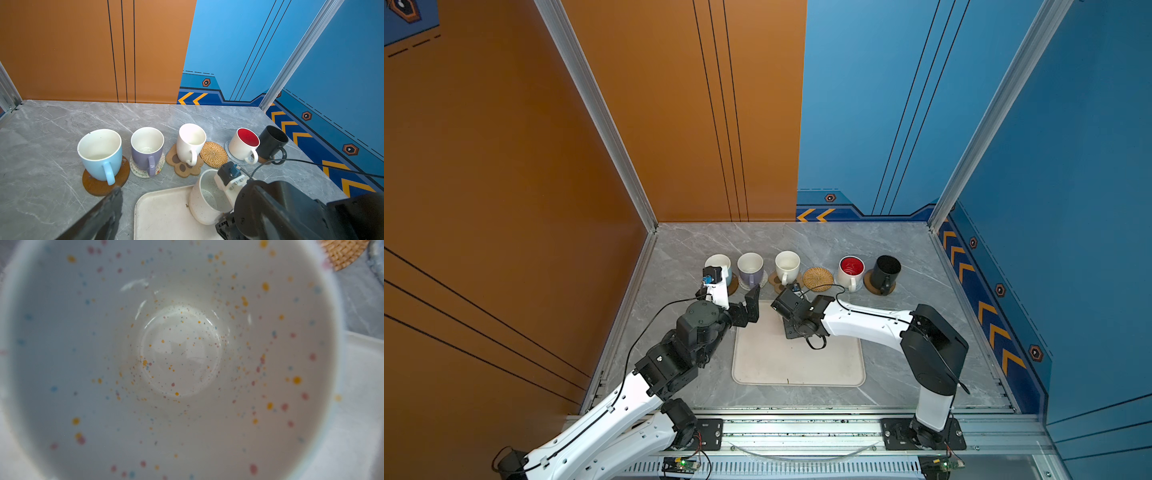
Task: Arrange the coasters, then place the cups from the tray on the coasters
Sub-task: 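Close the right gripper on the speckled mug's rim and lift it, then carry the speckled mug with the right gripper toward the woven rattan coaster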
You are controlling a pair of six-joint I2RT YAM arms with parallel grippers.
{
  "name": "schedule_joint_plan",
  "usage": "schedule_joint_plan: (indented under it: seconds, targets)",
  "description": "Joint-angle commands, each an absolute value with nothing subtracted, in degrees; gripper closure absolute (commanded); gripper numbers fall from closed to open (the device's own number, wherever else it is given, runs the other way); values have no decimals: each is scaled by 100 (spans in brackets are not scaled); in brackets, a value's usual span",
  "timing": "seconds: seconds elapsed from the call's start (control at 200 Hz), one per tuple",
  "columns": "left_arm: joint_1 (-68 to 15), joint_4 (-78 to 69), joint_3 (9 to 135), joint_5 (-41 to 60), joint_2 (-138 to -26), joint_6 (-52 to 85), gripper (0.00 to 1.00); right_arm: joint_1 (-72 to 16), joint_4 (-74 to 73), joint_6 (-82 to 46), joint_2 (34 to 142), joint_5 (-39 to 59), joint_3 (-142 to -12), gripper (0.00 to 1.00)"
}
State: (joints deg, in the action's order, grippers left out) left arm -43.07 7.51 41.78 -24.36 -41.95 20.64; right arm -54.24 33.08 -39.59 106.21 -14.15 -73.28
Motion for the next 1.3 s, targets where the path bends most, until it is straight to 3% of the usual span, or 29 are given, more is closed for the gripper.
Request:
schedule_joint_plan:
  seconds: [0.0,0.651,1.292]
  targets:
    - [-4251,750,4170,-2322,-4212,2116,4,-5500,3728,-3810,10285,-1854,-7224,100]
    - [-4245,783,4078,-2376,-4131,2224,4,-5531,4164,-3617,9900,-2429,-7166,100]
    - [-4225,774,4052,-2394,-4148,2241,4,-5056,4002,-3398,9626,-2366,-7221,100]
